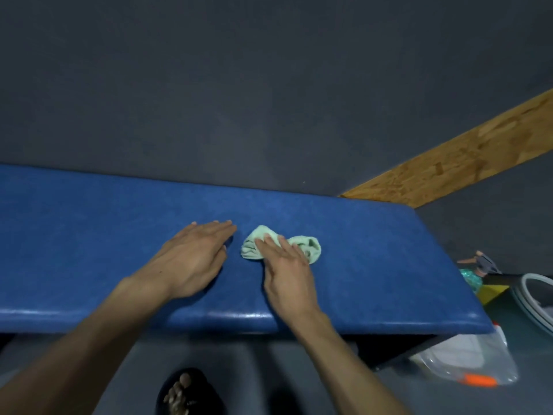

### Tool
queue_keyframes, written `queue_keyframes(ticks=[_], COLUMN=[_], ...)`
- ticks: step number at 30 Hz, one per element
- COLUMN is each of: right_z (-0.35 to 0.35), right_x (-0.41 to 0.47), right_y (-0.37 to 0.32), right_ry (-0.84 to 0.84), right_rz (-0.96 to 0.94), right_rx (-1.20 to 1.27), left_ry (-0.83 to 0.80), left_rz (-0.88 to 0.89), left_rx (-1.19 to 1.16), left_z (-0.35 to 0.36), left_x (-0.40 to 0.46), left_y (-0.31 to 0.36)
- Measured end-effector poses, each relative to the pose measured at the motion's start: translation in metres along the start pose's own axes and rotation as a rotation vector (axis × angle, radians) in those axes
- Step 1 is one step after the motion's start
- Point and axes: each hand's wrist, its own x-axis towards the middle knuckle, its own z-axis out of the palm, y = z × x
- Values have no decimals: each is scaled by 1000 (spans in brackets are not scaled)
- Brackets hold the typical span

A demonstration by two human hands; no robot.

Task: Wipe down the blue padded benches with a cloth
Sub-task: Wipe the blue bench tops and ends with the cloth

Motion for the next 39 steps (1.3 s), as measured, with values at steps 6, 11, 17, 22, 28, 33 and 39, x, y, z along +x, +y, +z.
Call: queue_keyframes(ticks=[6,11,17,22,28,33,39], right_z=[-79,-73,-6,-49,-107,-45,-44], right_x=[-17,-28,-33,-47,-77,-72,-81], right_y=[119,118,-2,59,148,51,34], right_ry=[8,88,71,-13,93,193,21], right_rz=[256,416,140,47,498,283,30], right_rx=[-61,-121,-31,-38,-154,-154,-63], left_ry=[-1,-22,6,-9,-32,-43,-47], left_rz=[-20,-24,16,69,54,59,94], left_rx=[0,-10,-20,-12,-12,-19,-48], left_z=[3,-4,-13,-1,3,2,8], left_x=[-16,-26,-24,-29,-36,-32,-30], left_y=[-4,4,32,39,28,33,34])
